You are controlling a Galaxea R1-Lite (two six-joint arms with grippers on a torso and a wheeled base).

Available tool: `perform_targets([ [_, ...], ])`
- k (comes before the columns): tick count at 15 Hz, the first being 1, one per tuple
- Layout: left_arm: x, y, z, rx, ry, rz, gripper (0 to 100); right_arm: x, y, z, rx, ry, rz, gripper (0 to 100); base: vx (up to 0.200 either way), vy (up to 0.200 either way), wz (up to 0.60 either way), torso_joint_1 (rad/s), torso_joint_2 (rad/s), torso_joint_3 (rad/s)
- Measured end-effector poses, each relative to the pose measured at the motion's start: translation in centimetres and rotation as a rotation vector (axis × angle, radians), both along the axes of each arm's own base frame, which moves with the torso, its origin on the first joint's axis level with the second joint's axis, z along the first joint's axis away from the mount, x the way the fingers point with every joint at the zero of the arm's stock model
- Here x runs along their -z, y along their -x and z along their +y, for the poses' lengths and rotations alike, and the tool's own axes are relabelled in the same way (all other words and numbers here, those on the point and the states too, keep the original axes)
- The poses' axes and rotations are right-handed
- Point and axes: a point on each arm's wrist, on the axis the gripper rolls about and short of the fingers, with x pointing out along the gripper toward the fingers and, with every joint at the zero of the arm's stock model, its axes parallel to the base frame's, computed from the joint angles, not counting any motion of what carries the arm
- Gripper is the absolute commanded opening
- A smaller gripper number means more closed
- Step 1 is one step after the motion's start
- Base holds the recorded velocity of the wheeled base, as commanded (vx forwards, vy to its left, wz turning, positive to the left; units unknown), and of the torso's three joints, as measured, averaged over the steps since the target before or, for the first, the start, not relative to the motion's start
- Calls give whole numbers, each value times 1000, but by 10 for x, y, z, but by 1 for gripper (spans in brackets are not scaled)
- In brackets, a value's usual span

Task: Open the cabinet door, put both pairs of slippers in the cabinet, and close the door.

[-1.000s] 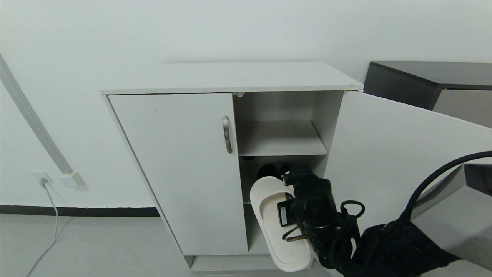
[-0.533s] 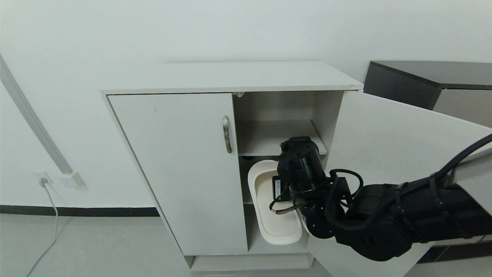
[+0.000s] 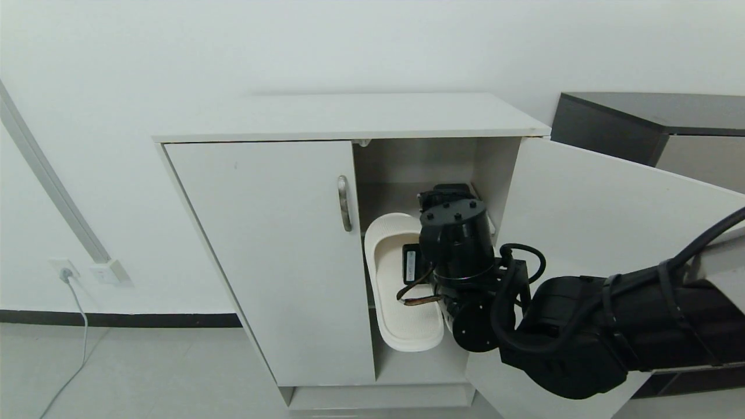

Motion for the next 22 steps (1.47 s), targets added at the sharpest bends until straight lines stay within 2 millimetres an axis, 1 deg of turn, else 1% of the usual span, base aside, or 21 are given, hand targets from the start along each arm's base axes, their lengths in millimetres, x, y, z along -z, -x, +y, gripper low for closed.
perform_targets([
  [4, 0, 0, 0, -1, -1, 0, 0, 13, -12, -5, 42, 28, 5, 0, 0, 0, 0, 0, 0, 0],
  [9, 0, 0, 0, -1, -1, 0, 0, 16, -17, -8, 58, 33, 11, 0, 0, 0, 0, 0, 0, 0],
  [19, 0, 0, 0, 0, -1, 0, 0, 17, -18, -8, 59, 36, 12, 0, 200, 0, 0, 0, 5, 4],
  [22, 0, 0, 0, 0, 0, 0, 0, 22, -22, -7, 62, 46, 18, 0, 0, 0, 0, 0, 0, 0],
])
